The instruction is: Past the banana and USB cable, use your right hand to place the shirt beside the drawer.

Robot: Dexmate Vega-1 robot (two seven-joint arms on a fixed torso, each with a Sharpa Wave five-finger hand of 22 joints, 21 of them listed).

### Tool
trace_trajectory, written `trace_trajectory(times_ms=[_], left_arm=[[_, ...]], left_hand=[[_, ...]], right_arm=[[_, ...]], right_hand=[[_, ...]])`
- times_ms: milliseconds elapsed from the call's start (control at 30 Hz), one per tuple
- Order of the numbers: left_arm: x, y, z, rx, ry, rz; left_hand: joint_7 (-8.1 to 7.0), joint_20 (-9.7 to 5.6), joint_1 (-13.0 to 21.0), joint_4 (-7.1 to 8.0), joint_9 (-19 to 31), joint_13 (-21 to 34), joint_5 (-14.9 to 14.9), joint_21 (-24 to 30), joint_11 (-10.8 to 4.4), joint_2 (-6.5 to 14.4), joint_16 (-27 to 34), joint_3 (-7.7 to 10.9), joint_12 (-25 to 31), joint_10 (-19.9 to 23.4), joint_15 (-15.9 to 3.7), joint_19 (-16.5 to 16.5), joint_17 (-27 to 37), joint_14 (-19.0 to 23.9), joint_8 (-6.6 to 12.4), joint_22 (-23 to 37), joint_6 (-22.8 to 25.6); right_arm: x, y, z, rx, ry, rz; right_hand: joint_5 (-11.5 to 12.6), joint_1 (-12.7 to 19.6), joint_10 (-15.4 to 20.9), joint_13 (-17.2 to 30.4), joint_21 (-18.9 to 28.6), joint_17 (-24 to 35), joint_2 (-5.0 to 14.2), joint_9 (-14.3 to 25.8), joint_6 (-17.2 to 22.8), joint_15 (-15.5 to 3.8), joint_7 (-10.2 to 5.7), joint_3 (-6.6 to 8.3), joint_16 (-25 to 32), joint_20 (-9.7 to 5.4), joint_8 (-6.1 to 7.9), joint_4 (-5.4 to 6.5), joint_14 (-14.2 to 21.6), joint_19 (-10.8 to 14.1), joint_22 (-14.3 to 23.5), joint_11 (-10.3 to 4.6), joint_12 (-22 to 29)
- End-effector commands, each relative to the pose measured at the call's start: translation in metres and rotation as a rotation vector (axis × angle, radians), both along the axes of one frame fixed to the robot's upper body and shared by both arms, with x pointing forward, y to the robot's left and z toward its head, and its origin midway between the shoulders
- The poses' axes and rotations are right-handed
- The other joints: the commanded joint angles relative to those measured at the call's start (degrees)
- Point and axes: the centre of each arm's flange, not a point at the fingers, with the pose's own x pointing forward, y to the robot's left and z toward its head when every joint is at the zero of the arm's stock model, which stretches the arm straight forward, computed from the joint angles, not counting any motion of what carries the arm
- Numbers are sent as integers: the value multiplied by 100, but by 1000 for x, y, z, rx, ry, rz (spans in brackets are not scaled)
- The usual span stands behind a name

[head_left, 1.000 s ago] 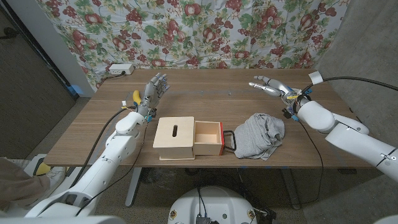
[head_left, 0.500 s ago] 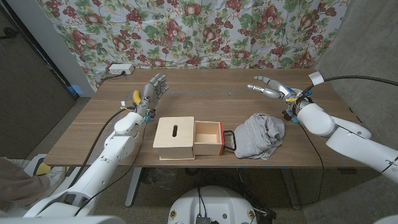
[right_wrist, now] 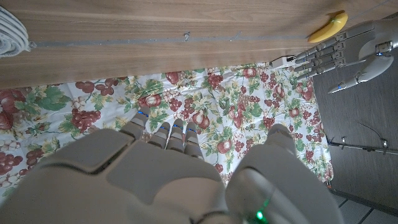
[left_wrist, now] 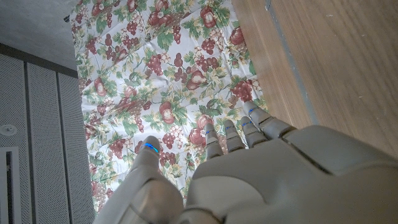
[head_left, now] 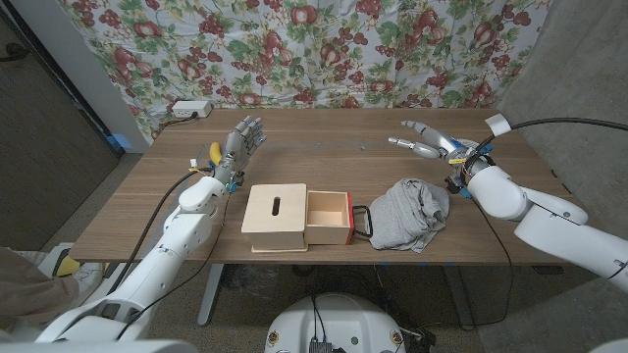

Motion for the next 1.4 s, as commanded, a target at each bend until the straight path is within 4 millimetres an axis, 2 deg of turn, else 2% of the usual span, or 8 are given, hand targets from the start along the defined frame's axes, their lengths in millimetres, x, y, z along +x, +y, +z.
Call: trace_trajectory(times_ms=[33, 133, 233, 500, 867, 967, 1067, 1400], left_arm=[[-2, 1, 3, 16, 1, -1], [-2, 1, 4, 19, 3, -5], [-2, -1, 6, 30, 1, -10], [0, -4, 7, 52, 10, -26], [-4, -6, 3, 47, 17, -29], [-5, -7, 3, 47, 16, -29], [-6, -6, 2, 46, 17, -25], [-7, -8, -1, 43, 18, -29]], left_hand=[[-30, -94, -19, -33, 8, 22, 31, -32, 14, -1, 21, 5, 21, 38, -332, 47, 30, -38, 52, 19, 42], [-22, -92, -19, -34, 8, 22, 31, -36, 13, -2, 21, 2, 24, 45, -334, 42, 30, -42, 53, 19, 45], [-26, -94, -20, -35, 8, 22, 31, -38, 16, -2, 21, 1, 25, 48, -334, 42, 30, -44, 54, 19, 49], [-11, -95, -21, -38, 8, 22, 31, -42, 16, -2, 18, -4, 23, 44, -335, 44, 30, -57, 54, 19, 55], [-12, -96, -23, -42, 8, 22, 31, -47, 13, -1, 19, -11, 23, 43, -335, 46, 30, -63, 54, 20, 61], [-17, -100, -23, -43, 8, 22, 31, -49, 13, -1, 19, -12, 21, 38, -333, 43, 30, -66, 52, 20, 57], [-11, -101, -24, -44, 8, 22, 31, -51, 14, 0, 18, -14, 19, 36, -333, 43, 30, -69, 51, 20, 57], [-16, -101, -23, -47, 8, 21, 32, -56, 11, 3, 22, -17, 20, 37, -332, 40, 30, -67, 51, 20, 61]], right_arm=[[-9, 1, -5, -25, 1, -39], [-12, 0, -8, -27, 5, -55], [-15, 1, -11, -32, 1, -75], [-23, 3, -14, -85, 1, -123], [-28, 5, -20, -142, -2, -174], [-29, 5, -21, -155, -4, -192], [-31, 5, -23, -154, -3, -201], [-37, 4, -24, -196, 2, -225]], right_hand=[[37, 32, -33, 20, 16, 8, 14, 25, -15, -76, 7, -1, 14, -18, 2, -54, 1, -5, 14, 11, 10], [57, 39, -33, 20, 36, 8, 21, 26, 17, -67, 22, -7, 41, 3, 17, -53, 72, 50, 13, 20, 12], [99, 69, 60, 15, 78, 0, 20, 26, 151, -175, 61, -20, 55, -182, 63, -63, 157, 194, 6, 73, 48], [127, 95, 112, 11, 73, -7, 9, 25, 212, -214, 59, -30, 50, -202, 78, -76, 184, 218, 1, 79, 64], [160, 126, 86, 10, 67, -10, 2, 25, 206, -218, 18, -41, 40, -130, 66, -87, 198, 242, -3, 33, 50], [179, 141, 98, 10, 64, -10, -1, 25, 206, -191, 9, -47, 53, -60, 61, -92, 247, 254, -4, 16, 53], [210, 162, 184, 11, 79, -6, -7, 26, 255, -149, 13, -61, 87, 82, 72, -96, 380, 331, -3, 29, 84], [235, 176, 208, 13, 87, -2, -6, 27, 267, -140, 2, -72, 79, 145, 68, -95, 405, 381, 0, 33, 90]])
